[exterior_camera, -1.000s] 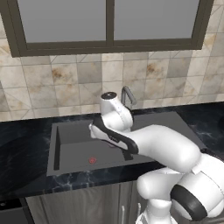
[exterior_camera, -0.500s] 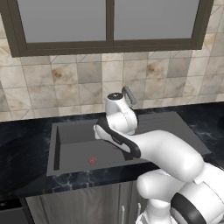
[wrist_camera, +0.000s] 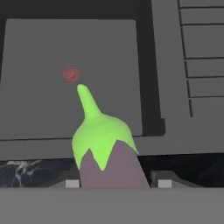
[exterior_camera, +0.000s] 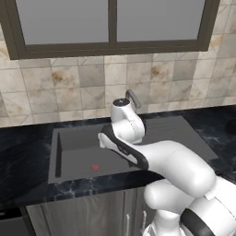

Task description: Turn on the sink faucet. Then move the eggplant from the counter to the sink. Turn off the sink. Move the vegetable from the sink to the pot next to the stove. Finally move the pot to the front right burner.

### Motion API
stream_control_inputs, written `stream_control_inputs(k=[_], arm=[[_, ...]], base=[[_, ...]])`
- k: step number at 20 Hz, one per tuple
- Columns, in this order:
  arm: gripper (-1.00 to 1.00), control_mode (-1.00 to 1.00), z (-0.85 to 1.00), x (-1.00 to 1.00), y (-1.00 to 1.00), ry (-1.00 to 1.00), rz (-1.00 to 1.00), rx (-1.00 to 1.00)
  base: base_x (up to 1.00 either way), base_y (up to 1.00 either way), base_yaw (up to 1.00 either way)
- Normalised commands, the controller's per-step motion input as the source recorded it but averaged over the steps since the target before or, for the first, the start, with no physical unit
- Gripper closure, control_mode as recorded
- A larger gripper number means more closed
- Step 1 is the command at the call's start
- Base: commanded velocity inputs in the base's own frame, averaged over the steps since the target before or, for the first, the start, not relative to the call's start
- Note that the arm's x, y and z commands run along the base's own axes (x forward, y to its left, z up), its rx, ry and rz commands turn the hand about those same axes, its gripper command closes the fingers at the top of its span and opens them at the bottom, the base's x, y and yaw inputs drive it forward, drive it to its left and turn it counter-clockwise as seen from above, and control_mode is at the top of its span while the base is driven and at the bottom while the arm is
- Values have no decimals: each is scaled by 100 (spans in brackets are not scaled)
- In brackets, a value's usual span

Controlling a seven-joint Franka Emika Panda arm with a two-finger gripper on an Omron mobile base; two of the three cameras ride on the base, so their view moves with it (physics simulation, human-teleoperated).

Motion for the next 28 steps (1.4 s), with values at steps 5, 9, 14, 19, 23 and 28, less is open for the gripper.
stream_control_inputs(k=[5,9,14,19,23,28], arm=[[100,100,0,0,0,0,0,0],[100,100,0,0,0,0,0,0],[100,100,0,0,0,0,0,0],[100,100,0,0,0,0,0,0],[100,100,0,0,0,0,0,0],[100,100,0,0,0,0,0,0]], base=[[-39,0,-18],[-29,0,-17],[-25,-10,-25],[-26,-5,-37],[-24,0,-42],[-20,-2,-43]])
